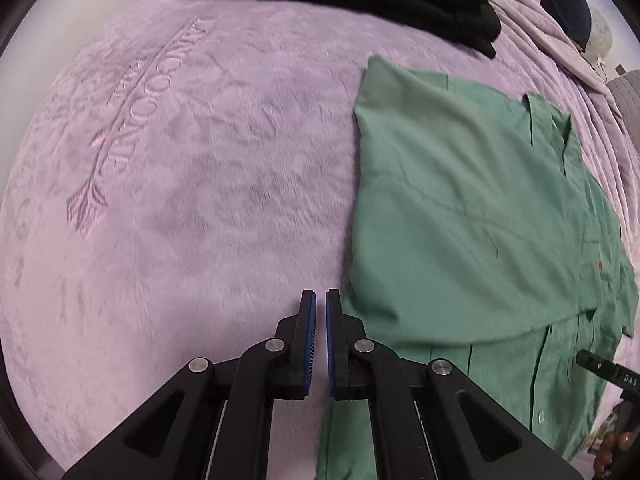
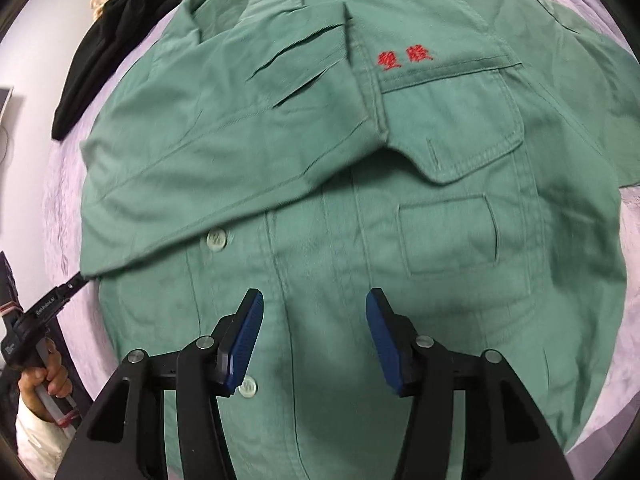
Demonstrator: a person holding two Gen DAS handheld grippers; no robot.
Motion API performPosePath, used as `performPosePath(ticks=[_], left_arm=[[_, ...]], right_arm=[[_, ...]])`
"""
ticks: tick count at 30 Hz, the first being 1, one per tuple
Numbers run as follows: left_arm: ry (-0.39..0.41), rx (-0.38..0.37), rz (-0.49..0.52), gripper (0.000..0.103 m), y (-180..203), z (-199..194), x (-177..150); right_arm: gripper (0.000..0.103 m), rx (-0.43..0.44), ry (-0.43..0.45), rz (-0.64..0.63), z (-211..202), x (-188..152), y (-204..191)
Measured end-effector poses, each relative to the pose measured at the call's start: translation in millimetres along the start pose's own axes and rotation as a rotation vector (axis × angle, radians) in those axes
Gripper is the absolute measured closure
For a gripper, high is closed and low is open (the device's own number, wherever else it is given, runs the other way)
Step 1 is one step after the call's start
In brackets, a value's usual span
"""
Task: Fold small clothes
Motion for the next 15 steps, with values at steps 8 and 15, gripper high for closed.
performPosePath(ticks=[8, 15], left_arm=[[-0.128, 0.002, 0.041, 0.097, 22.5, -4.7, -83.9], [-0.16, 0.014, 0.055, 0.097, 32.0, -14.9, -124.2]], right_arm=[[0.032, -0.031, -0.073, -0.064, -9.2, -52.8, -4.1], [0.022, -0.037, -0.085, -0.067, -17.4, -82.2, -0.7]])
Point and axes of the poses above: each gripper's, at about its wrist camera, not at the fingertips, and z roughly the way its jaws point, y to its right, x to its top, the point moved 9 cm from there along z, roughly the way its jaws point, and after that the axes turned 4 degrees about x, right-handed, at the moved point
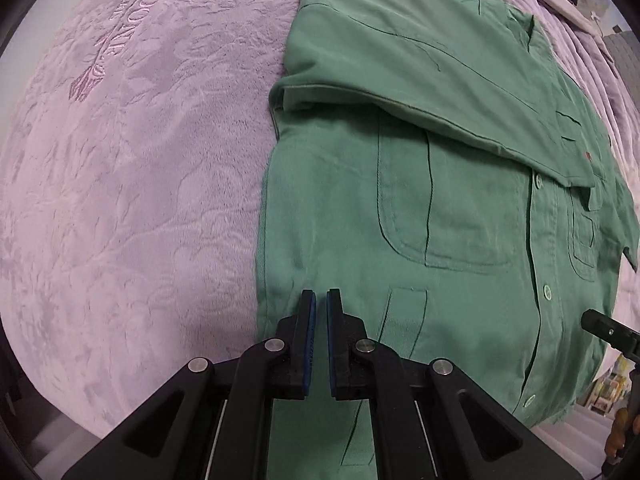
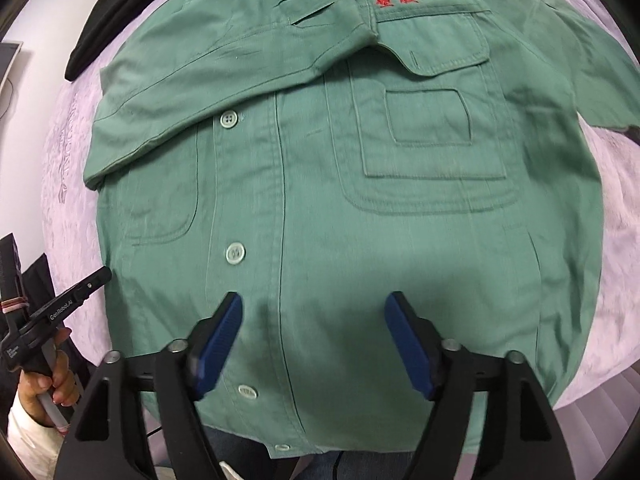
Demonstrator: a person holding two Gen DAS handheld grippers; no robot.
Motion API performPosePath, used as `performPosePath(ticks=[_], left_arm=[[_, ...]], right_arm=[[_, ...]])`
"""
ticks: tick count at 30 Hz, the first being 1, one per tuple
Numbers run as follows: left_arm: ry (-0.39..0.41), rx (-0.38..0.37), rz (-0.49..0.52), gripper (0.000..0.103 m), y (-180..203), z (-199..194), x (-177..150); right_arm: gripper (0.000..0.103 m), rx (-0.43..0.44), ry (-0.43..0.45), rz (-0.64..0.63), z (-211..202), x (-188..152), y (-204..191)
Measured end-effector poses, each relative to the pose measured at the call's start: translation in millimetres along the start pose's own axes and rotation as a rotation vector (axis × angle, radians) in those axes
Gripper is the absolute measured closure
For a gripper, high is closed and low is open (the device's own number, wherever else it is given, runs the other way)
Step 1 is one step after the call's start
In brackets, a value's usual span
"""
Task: Fold small clothes
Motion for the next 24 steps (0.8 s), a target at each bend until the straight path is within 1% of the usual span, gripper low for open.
performPosePath(ticks=[2, 8, 9, 10, 11, 12, 13, 16, 19, 20, 22, 24], left_arm=[[-0.005, -0.001, 0.008, 0.097, 2.1, -1.5, -11.9], [0.006, -0.008, 0.041, 0.096, 14.9, -13.6, -30.6], [0.006, -0.009, 0.046, 0.084, 15.5, -15.9, -34.3], [0.004, -0.006, 0.05, 0.058, 16.9, -17.8, -36.7], [-0.005, 0.01, 0.05, 0.0, 14.0, -18.9, -38.9], [0.002, 0.04, 0.047, 0.001, 11.7, -21.4, -40.1], [0.01, 0.045, 0.058, 0.001, 14.1, -22.5, -40.2], [0.021, 0.027, 0.076, 0.001, 18.0, -30.0, -38.8], [0.048, 0.046, 0.102, 0.001, 21.1, -40.5, -39.6], [0.052, 0.05, 0.104, 0.001, 30.3, -41.2, -34.0], [0.056, 0.067, 0.102, 0.001, 22.4, -46.9, -36.8], [0.062, 0.083, 0.102, 0.001, 23.8, -47.3, -38.6]], right_arm=[[0.022, 0.001, 0.005, 0.0, -5.2, -8.9, 3.7], [0.021, 0.0, 0.027, 0.007, -16.7, -21.4, 7.7], [0.021, 0.001, 0.03, 0.007, -16.3, -22.0, 5.2], [0.021, 0.003, 0.033, 0.006, -16.9, -23.1, 3.5], [0.021, 0.005, 0.036, 0.005, -17.0, -23.3, 0.9], [0.02, 0.006, 0.039, 0.003, -18.0, -24.9, -0.1], [0.02, 0.005, 0.042, -0.001, -18.5, -25.6, -2.6], [0.02, 0.0, 0.048, -0.011, -19.0, -26.9, -8.5], [0.02, -0.014, 0.058, -0.025, -21.1, -27.7, -12.3], [0.02, -0.02, 0.063, -0.028, -22.3, -28.3, -13.3], [0.02, -0.03, 0.071, -0.03, -24.3, -30.5, -13.6], [0.018, -0.039, 0.076, -0.023, -25.3, -34.0, -13.4]])
Point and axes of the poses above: each gripper's, at about its wrist camera, not at the fingertips, and z roughly the way its jaws point, y to its right, x to its top, the point moved 9 cm from there along z, roughly the way its jaws point, and after that the axes turned 4 degrees about x, right-handed, at the moved point
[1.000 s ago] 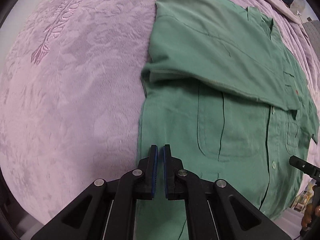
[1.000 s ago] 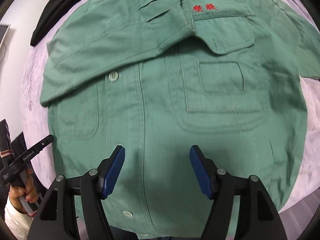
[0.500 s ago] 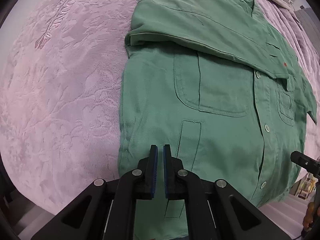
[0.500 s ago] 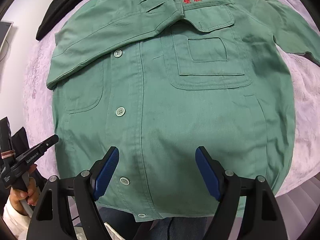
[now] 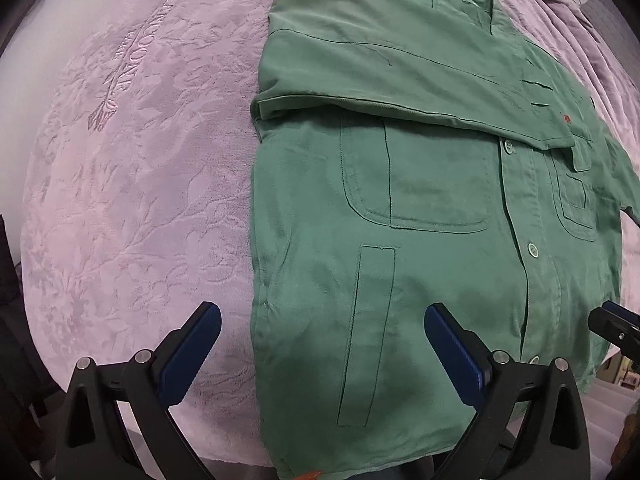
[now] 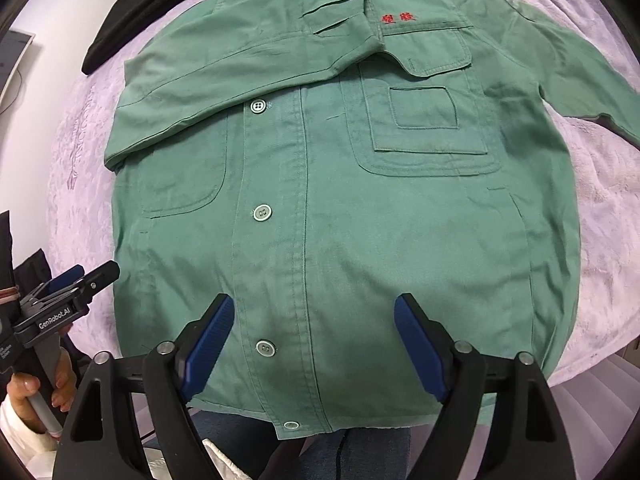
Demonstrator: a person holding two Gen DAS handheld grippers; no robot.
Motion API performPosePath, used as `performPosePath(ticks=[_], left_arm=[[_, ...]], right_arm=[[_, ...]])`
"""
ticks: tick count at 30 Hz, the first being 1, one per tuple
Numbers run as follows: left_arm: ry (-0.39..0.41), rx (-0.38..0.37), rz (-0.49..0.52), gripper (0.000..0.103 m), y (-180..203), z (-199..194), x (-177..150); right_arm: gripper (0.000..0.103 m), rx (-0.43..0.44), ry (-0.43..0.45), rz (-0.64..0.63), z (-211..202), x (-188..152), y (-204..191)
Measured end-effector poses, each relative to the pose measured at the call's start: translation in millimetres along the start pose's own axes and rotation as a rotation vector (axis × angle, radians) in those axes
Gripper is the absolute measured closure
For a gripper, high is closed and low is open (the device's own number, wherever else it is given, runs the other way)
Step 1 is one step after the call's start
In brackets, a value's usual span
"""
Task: Fold small clothes
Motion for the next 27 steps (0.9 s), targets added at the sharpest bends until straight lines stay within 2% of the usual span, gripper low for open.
performPosePath(ticks=[3, 6, 9, 12, 16, 17, 20, 22, 27], left_arm=[[-0.007, -0.006, 0.026, 0.001, 3.2, 5.9, -3.9], [-0.028, -0.061, 0.06, 0.001, 17.3, 8.8, -14.6], [-0.028, -0.098, 0.095, 0.001, 31.6, 3.9, -19.8], [0.007, -0.084, 0.128, 0.001, 43.7, -11.1, -22.9], [0.058, -0.092, 0.138, 0.001, 59.3, -29.1, -26.4], [0.066, -0.091, 0.139, 0.001, 55.0, -28.3, -20.2], [0.074, -0.07, 0.133, 0.001, 78.6, -33.5, -26.8], [0.063, -0.075, 0.131, 0.001, 103.3, -35.2, -34.6], [0.049, -0.093, 0.135, 0.001, 171.3, -39.6, -54.0]], right_arm=[[0.018, -0.009, -0.005, 0.024, 0.9, -12.8, 2.6], [0.018, -0.017, -0.008, 0.06, 0.8, -29.6, 8.9], [0.018, 0.015, -0.008, 0.112, -1.1, -42.0, 16.8], [0.018, 0.031, -0.002, 0.144, -5.7, -41.8, 29.1], [0.018, 0.026, 0.005, 0.114, -18.9, -39.8, 48.1], [0.018, 0.026, 0.012, 0.103, -23.2, -40.8, 55.7], [0.018, 0.04, 0.028, 0.106, -35.6, -47.4, 83.0], [0.018, 0.055, 0.039, 0.139, -44.3, -54.6, 115.7], [0.018, 0.033, 0.031, 0.185, -64.1, -68.7, 191.6]])
Point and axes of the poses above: each gripper's, at about its wrist camera, not at the fingertips, and z roughly the way its jaws point, y to its right, x to its top, the point moved 9 cm from there along z, roughly the way its jaws point, and after that the axes turned 4 degrees about x, right-handed, at the moved point
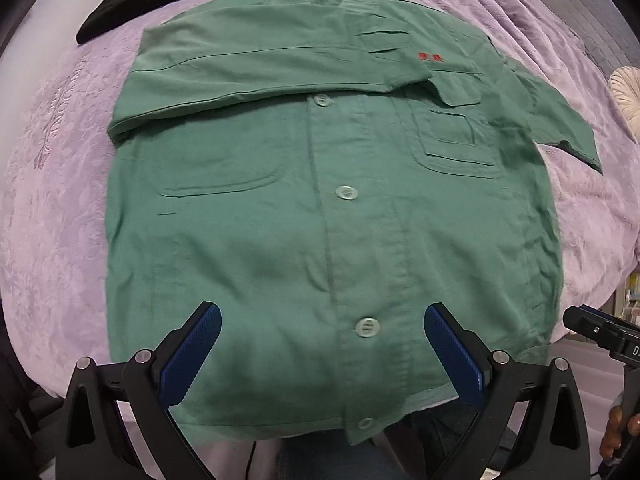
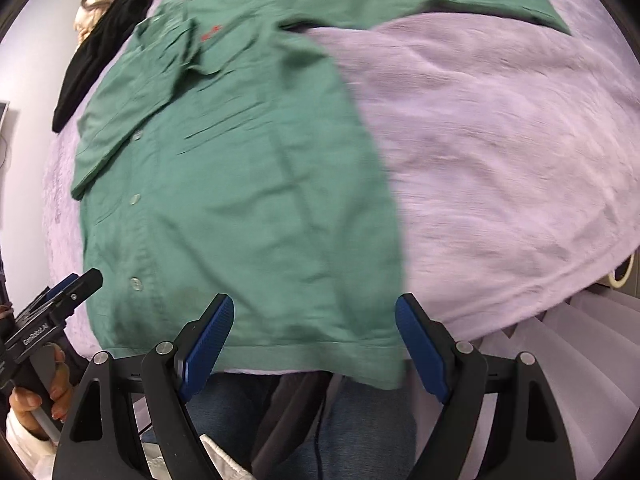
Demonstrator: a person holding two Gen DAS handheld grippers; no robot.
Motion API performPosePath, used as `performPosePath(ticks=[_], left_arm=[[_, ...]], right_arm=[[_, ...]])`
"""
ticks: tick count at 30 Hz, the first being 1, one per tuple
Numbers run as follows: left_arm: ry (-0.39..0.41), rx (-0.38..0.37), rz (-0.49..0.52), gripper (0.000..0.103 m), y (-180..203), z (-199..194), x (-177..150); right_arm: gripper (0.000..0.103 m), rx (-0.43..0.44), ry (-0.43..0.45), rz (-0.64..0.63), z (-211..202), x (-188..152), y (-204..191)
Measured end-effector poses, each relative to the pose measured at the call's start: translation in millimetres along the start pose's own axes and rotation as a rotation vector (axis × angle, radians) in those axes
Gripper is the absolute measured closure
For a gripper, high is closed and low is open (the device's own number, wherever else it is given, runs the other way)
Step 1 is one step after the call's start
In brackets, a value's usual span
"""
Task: Fold small clothes
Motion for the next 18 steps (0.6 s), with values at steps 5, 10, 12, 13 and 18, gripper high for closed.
performPosePath(ticks=[5, 10, 12, 13, 18], left_arm=[[0.009, 0.007, -0.024, 0.001, 62.6, -6.3, -6.5], [0.021, 0.026, -0.018, 0.001, 88.7, -16.7, -9.8], [0.031, 0.04, -0.014, 0.001, 88.5, -17.4, -6.2], [0.032, 0.046, -0.018, 0.001, 87.0, -15.8, -2.8], [-0.008, 0.047, -0.033, 0.001, 82.5, 12.4, 20.5]], right_arm=[[0.018, 0.014, -0.003, -0.005, -17.5, 7.9, 46.8], [0.018, 0.048, -0.017, 0.037, -13.1, 26.6, 65.9], [0.018, 0.047, -0.017, 0.029, -8.6, 37.5, 66.4], [0.018, 0.047, -0.015, 0.026, -6.4, 41.8, 65.8], [0.018, 0.068, 0.009, 0.077, -5.2, 61.2, 70.4]])
Point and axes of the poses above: each gripper's, at about its wrist camera, not at the fingertips, and z roughly the way its jaws point, y to its right, x to its top, the point moved 9 cm from there along z, roughly the way its jaws point, and after that the axes turned 4 degrees about x, right-handed, at the moved point
